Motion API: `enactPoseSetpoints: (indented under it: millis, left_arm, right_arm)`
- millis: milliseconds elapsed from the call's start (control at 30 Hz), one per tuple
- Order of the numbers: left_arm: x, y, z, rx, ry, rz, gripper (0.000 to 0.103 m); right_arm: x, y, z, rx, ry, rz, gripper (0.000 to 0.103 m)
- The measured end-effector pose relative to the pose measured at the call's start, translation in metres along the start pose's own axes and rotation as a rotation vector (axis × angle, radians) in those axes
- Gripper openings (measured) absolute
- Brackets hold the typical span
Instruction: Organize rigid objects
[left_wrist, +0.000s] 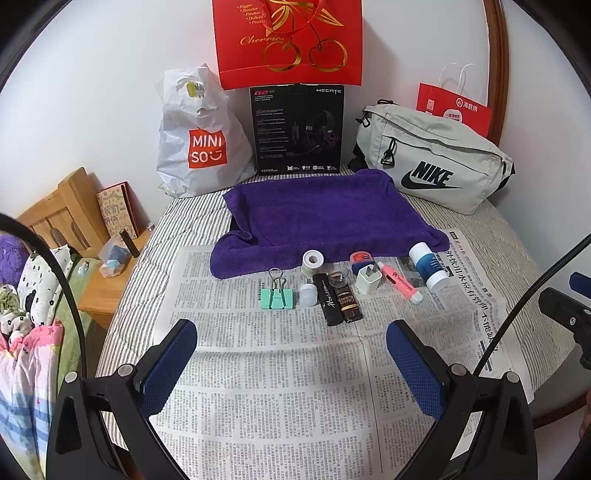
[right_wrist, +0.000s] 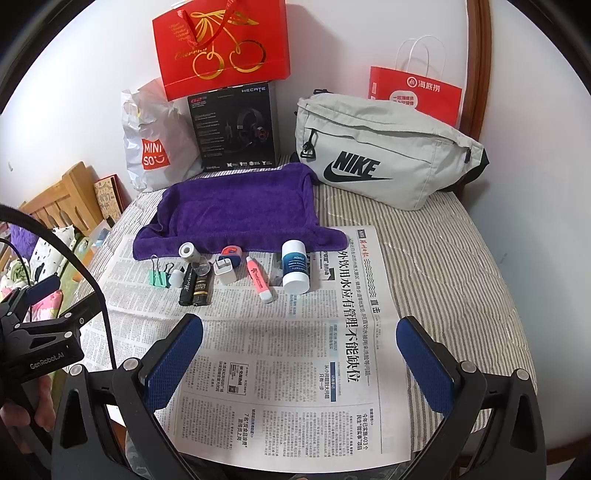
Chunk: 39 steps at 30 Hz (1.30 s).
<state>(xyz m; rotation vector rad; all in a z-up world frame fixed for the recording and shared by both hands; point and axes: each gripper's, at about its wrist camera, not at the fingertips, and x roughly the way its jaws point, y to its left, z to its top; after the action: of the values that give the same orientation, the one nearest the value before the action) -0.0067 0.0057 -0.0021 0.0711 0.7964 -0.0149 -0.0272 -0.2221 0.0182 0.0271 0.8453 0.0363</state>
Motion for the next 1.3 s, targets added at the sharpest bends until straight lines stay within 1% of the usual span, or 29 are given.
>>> enactPoseSetpoints:
  millis: [1300]
  left_arm:
    - [-0.0014, -0.0024, 0.0017, 0.003, -0.001, 0.003, 0.103]
  right_arm:
    - [-0.0043, -0.0018, 0.0025, 0.002, -0.003, -0.008, 0.103]
